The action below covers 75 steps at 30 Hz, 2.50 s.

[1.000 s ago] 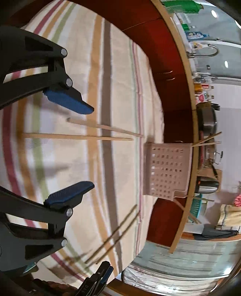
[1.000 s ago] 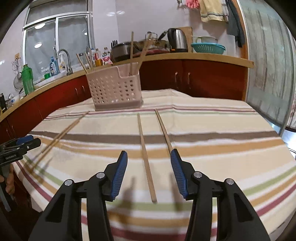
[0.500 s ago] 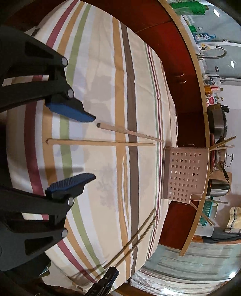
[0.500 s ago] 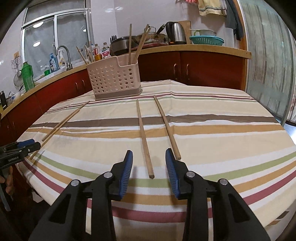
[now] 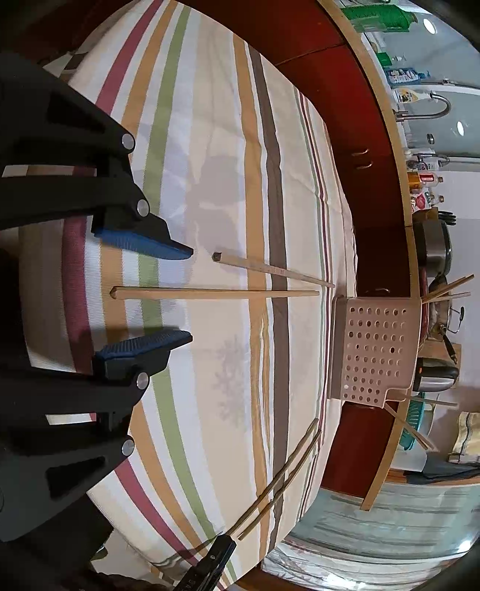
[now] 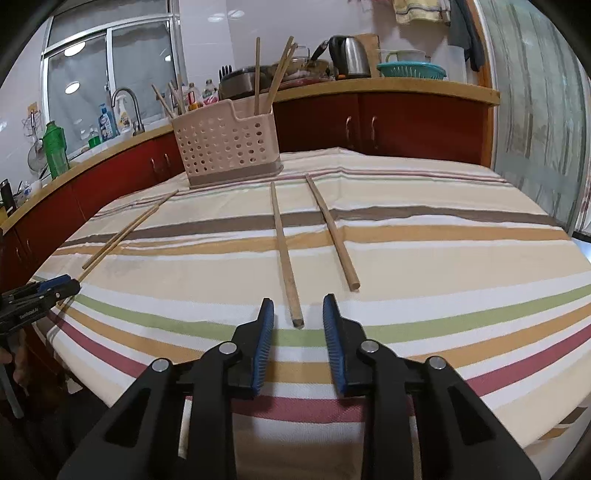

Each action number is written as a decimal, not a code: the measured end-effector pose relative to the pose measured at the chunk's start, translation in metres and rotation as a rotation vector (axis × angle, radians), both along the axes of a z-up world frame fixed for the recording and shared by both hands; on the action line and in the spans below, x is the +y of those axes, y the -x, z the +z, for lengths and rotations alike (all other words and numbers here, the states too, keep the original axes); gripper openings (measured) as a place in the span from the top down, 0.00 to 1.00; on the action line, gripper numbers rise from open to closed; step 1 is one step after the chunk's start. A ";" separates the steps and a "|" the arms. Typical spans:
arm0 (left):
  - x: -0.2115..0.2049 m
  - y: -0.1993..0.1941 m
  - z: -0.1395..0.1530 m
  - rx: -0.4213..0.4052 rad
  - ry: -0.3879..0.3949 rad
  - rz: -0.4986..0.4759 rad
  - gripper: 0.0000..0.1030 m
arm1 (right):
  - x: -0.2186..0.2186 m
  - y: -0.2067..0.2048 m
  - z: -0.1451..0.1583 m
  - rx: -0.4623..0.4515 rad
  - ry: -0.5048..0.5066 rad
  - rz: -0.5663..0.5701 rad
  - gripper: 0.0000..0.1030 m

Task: Organize utensils
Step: 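Move both open tools back over the remaining loose chopsticks, then close the left tool on a chopstick while the right tool closes on another, then lift the held chopsticks upright with both tools toward the beige caddy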

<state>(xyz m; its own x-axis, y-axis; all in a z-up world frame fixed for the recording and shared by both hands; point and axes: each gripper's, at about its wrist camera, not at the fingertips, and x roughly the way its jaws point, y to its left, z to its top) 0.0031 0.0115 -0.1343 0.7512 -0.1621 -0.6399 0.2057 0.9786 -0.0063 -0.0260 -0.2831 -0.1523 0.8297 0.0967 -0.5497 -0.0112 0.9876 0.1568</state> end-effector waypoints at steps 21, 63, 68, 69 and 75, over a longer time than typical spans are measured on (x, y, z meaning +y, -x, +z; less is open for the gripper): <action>-0.006 0.010 -0.002 -0.031 0.005 -0.014 0.94 | 0.008 0.004 0.002 -0.025 0.014 0.044 0.93; -0.011 0.014 0.146 -0.373 0.067 -0.038 0.94 | 0.018 0.008 0.145 -0.303 0.023 0.073 0.93; -0.016 0.001 0.151 -0.382 0.058 -0.048 0.94 | 0.021 -0.009 0.153 -0.304 0.025 0.087 0.93; -0.017 -0.002 0.152 -0.384 0.056 -0.049 0.94 | 0.022 -0.014 0.155 -0.305 0.023 0.089 0.93; -0.019 -0.022 0.160 -0.390 0.058 -0.050 0.94 | 0.026 -0.036 0.164 -0.312 0.010 0.094 0.93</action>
<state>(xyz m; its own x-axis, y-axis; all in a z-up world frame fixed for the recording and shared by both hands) 0.0253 -0.0077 0.0256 0.9263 -0.2318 -0.2971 0.2509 0.9676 0.0270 0.0096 -0.2567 0.0113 0.9461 0.1765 -0.2717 -0.1482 0.9814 0.1218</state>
